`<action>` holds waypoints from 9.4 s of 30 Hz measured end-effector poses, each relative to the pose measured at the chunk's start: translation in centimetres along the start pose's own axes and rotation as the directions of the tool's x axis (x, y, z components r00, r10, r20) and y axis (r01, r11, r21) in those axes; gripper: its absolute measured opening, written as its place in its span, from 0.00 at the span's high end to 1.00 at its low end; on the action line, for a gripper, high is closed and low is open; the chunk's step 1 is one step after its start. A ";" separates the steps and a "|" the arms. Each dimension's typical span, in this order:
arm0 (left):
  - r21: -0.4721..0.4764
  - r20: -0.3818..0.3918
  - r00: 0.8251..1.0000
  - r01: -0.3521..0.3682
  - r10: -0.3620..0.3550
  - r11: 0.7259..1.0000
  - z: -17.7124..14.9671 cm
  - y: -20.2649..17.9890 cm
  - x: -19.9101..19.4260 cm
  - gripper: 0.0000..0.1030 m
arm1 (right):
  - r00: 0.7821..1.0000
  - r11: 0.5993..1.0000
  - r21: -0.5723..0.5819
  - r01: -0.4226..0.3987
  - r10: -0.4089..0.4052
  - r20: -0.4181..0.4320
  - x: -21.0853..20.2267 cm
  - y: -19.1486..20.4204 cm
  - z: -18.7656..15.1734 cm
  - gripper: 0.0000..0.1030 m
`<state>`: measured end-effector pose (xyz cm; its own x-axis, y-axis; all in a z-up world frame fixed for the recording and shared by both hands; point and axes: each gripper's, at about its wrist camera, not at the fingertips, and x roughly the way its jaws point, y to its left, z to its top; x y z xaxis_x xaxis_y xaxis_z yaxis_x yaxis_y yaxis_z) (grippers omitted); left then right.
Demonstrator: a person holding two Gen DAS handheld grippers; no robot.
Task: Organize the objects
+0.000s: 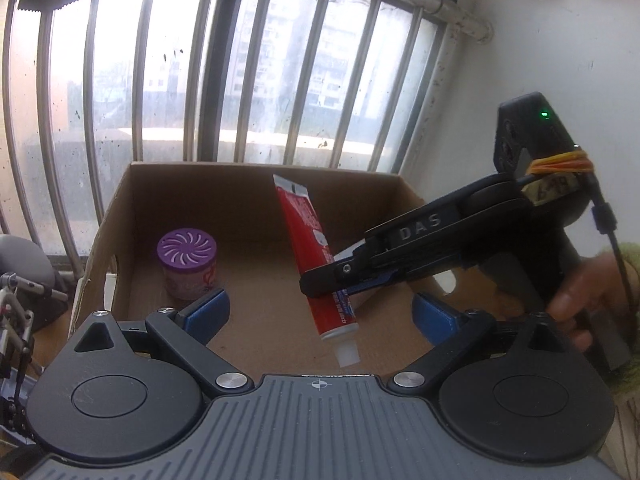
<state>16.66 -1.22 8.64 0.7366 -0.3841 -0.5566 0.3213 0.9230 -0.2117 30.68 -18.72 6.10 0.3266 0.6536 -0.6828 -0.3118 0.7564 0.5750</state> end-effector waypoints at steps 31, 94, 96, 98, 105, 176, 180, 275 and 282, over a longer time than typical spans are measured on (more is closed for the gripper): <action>-0.190 0.067 0.984 -0.150 0.165 0.970 -7.4 3.2 -12.9 0.00 | 0.942 0.959 -0.051 -0.277 0.282 0.185 -11.5 3.8 -11.7 0.35; -0.191 -0.131 0.991 -0.036 0.011 0.981 -14.1 5.1 -6.8 0.00 | 0.957 0.950 0.135 -0.282 0.288 -0.028 5.4 5.0 -17.3 0.00; -0.188 -0.138 0.990 -0.026 0.000 0.982 -14.1 4.6 -6.6 0.00 | 0.958 0.950 0.139 -0.279 0.285 -0.022 4.8 4.5 -17.6 0.00; -0.177 -0.147 0.989 -0.015 -0.011 0.984 -14.0 3.9 -6.3 0.00 | 0.959 0.950 0.144 -0.277 0.281 -0.014 4.2 3.9 -17.9 0.00; -0.127 -0.178 0.983 0.021 -0.044 0.992 -13.7 1.2 -5.1 0.00 | 0.963 0.946 0.177 -0.270 0.268 0.035 1.5 1.4 -19.0 0.00; 0.093 -0.182 0.981 -0.046 0.062 0.995 -15.8 -2.3 -0.7 0.10 | 0.975 0.988 0.128 -0.082 0.053 0.214 -1.8 -1.2 -21.5 0.29; 0.086 -0.178 0.982 -0.040 0.055 0.995 -16.0 -2.0 -1.0 0.11 | 0.975 0.991 0.112 -0.069 0.043 0.220 -2.1 -0.7 -21.5 0.30; 0.081 0.118 0.924 -0.375 0.364 0.924 -8.0 -3.1 -6.9 0.00 | 0.614 0.856 -0.028 0.516 -0.346 0.709 -13.7 5.7 -19.4 0.00; 0.094 0.122 0.935 -0.345 0.333 0.934 -8.4 -3.2 -6.8 0.00 | 0.552 0.800 -0.025 0.600 -0.391 0.736 -13.0 7.0 -20.7 0.00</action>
<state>5.61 -1.41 6.39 0.8684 -0.0549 -0.4928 0.1024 0.9923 0.0700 5.77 -22.47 9.62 0.9592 0.0836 -0.2700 -0.0759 0.9964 0.0389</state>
